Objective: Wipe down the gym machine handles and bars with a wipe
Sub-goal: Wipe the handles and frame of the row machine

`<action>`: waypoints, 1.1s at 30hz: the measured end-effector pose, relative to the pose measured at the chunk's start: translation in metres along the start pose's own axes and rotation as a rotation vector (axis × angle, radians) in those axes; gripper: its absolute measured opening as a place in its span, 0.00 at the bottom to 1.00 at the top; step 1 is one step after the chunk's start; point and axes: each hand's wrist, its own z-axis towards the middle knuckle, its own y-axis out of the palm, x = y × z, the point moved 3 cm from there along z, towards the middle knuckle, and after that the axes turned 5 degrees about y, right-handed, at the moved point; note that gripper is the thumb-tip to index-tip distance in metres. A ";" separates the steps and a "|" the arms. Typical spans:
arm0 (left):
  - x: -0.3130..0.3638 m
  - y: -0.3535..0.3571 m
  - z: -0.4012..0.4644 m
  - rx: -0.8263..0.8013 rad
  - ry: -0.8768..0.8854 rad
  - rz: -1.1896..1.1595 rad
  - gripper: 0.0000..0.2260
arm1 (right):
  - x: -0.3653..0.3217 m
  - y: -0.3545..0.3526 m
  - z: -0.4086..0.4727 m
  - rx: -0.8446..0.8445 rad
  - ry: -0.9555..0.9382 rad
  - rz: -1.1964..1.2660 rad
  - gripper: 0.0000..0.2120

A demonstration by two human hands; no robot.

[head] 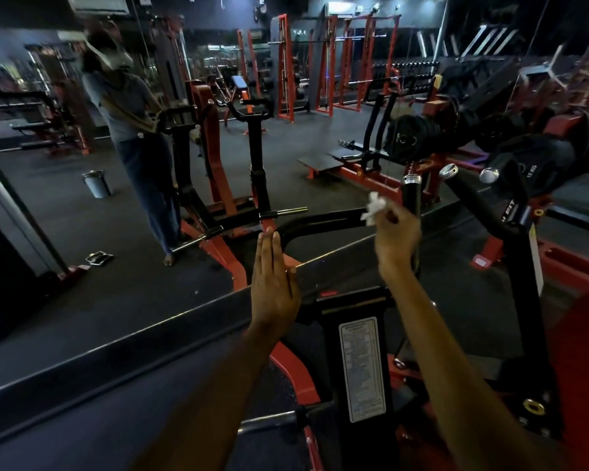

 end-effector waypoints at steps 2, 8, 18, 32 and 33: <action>0.002 -0.001 -0.001 0.001 -0.012 -0.002 0.27 | -0.006 -0.003 0.003 0.057 -0.171 -0.351 0.11; -0.001 0.001 -0.001 -0.021 -0.025 0.045 0.28 | -0.008 0.084 -0.067 -0.467 -0.700 -0.755 0.18; 0.007 -0.005 -0.001 0.004 -0.017 0.047 0.27 | -0.013 0.036 0.060 -0.228 -0.489 -1.145 0.06; 0.006 -0.005 -0.001 0.023 0.014 0.023 0.27 | -0.027 0.038 0.065 -0.457 -0.404 -1.191 0.08; 0.006 -0.004 -0.001 0.025 0.017 0.017 0.27 | -0.028 0.043 0.052 -0.403 -0.421 -1.161 0.07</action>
